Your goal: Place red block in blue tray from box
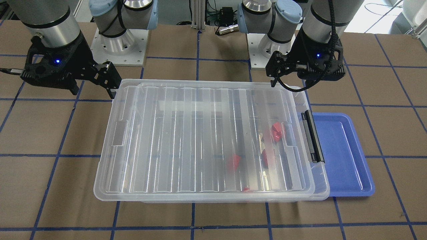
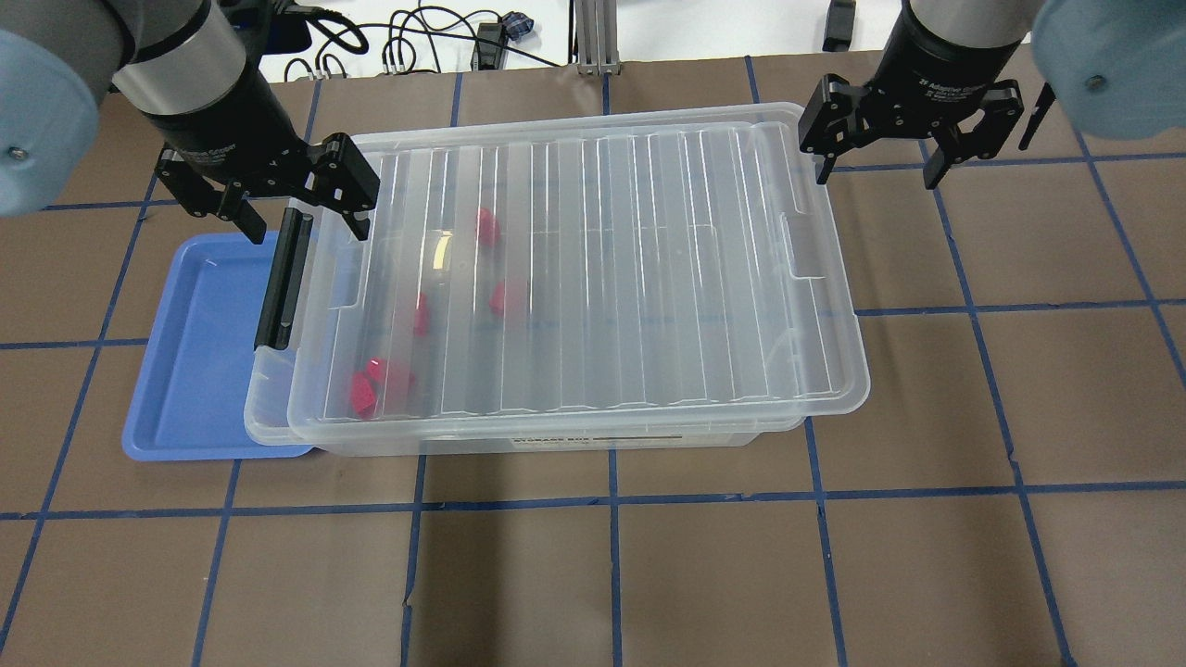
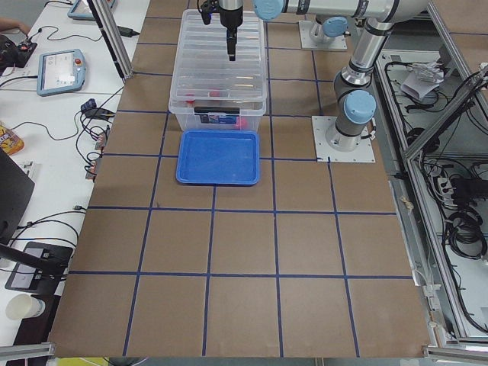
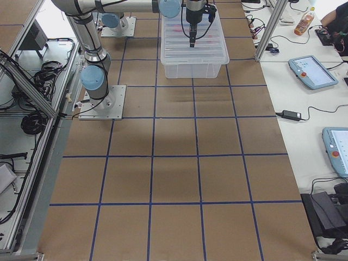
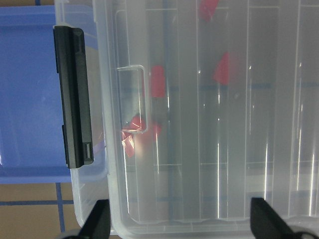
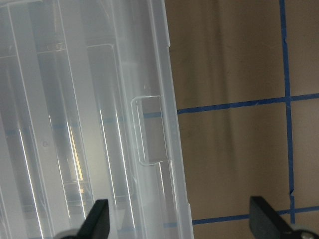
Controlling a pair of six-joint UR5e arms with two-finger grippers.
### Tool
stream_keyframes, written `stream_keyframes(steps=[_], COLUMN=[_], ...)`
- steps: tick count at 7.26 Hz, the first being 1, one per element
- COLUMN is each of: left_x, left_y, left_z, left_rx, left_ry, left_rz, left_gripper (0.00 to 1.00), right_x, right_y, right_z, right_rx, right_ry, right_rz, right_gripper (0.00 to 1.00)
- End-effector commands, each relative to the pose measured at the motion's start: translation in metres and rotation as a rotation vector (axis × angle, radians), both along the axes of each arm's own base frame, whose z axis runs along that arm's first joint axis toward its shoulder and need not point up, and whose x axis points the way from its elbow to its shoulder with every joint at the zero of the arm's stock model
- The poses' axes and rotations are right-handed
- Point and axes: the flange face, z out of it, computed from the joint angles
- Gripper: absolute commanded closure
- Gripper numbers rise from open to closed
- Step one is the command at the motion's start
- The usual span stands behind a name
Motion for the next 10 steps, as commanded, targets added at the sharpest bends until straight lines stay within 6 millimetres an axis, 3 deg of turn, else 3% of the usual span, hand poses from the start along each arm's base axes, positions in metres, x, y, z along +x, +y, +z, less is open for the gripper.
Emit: stream_keyframes(steps=[1, 7, 8, 10], left_x=[0.000, 0.000, 0.000, 0.000], left_y=[-0.001, 0.000, 0.000, 0.001], left_z=[-0.001, 0.001, 0.001, 0.001], left_rx=[0.004, -0.001, -0.001, -0.001], left_ry=[0.000, 0.000, 0.000, 0.000], left_rz=[0.000, 0.001, 0.001, 0.001], left_gripper=[0.00, 0.00, 0.00, 0.00], right_x=[0.000, 0.000, -0.003, -0.003], right_y=[0.000, 0.001, 0.002, 0.005], right_z=[0.000, -0.002, -0.010, -0.044], right_rx=[0.001, 0.007, 0.014, 0.039], right_ry=[0.000, -0.003, 0.005, 0.003], right_rz=[0.000, -0.001, 0.010, 0.009], right_gripper=[0.00, 0.00, 0.00, 0.00])
